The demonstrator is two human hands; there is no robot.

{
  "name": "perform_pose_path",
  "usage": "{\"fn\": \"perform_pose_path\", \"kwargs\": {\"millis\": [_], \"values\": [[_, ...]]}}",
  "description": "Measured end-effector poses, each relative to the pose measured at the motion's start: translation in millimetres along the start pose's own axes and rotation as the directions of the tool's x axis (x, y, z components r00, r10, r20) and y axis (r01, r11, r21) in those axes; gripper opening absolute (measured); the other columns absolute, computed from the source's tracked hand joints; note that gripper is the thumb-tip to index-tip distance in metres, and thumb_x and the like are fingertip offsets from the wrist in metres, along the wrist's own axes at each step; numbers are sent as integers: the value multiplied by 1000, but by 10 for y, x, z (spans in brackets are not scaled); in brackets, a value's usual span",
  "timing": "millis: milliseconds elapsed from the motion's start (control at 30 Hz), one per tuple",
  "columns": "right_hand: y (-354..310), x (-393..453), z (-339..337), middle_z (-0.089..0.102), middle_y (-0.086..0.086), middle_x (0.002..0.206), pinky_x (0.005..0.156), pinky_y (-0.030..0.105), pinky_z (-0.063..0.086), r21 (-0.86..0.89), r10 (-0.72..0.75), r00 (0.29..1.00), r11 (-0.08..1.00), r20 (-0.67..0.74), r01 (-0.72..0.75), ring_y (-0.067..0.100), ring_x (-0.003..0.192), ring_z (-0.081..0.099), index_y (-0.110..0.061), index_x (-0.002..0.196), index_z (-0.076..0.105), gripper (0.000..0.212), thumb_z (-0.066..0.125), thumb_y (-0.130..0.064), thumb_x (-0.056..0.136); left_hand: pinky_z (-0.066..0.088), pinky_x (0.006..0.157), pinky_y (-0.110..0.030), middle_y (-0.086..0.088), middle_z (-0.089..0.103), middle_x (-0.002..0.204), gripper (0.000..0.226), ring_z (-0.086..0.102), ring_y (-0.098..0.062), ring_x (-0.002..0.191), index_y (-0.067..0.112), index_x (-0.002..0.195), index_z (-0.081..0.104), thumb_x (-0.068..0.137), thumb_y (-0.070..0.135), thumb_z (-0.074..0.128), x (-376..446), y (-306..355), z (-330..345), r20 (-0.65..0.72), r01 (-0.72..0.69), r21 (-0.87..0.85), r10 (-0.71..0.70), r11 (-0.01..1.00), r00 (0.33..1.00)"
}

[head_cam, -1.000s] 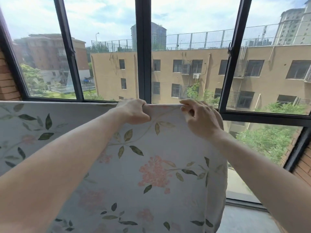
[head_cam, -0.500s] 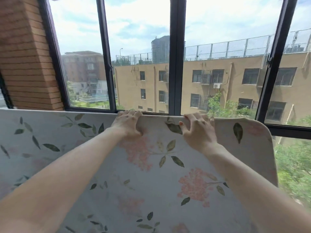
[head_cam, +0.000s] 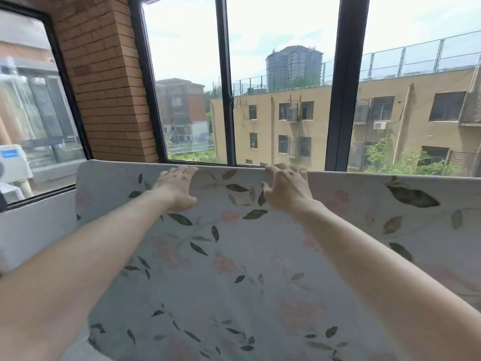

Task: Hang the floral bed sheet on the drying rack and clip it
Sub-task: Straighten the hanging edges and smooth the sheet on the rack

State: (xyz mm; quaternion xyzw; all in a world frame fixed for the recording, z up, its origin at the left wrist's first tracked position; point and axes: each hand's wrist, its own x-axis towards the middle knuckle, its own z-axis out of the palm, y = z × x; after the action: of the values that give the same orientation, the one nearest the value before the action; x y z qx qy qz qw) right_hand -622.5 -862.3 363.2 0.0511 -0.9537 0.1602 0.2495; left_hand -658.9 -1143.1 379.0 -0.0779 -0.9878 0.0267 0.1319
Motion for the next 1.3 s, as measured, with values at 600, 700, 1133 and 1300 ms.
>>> {"fn": "perform_pose_path", "kwargs": {"millis": [600,700,1133,1300], "values": [[-1926,1289,1268,63,4,124,101,41,38,22,-313,946,950,83,312,29,117,60,-23,135,59,40,53,-33,97,31,118,-44,-1,32,163,61,33,-28,147,28,155,37,98,43,54,556,-2674,483,-67,353,-114,-361,929,930],[-2181,1481,1457,63,3,118,92,40,44,22,-374,923,927,86,374,29,110,63,-21,129,61,35,54,-33,97,26,122,-43,-5,34,162,58,31,-30,148,25,154,41,100,42,54,816,-3018,546,-101,362,-158,-380,919,919],[-2824,1870,1888,63,0,97,65,34,37,-13,-337,939,941,70,338,25,77,54,-21,110,63,21,50,-32,98,44,100,-36,-4,67,130,32,58,-28,123,32,120,70,108,26,40,1585,-4322,854,-134,290,-551,-425,783,895],[-3105,1877,2007,65,1,96,67,35,36,-88,-274,961,957,38,276,26,76,53,-20,107,61,21,48,-34,99,49,86,-35,4,74,97,36,63,-21,90,33,89,74,107,20,45,1764,-4822,935,-81,206,-636,-329,744,941]]}}
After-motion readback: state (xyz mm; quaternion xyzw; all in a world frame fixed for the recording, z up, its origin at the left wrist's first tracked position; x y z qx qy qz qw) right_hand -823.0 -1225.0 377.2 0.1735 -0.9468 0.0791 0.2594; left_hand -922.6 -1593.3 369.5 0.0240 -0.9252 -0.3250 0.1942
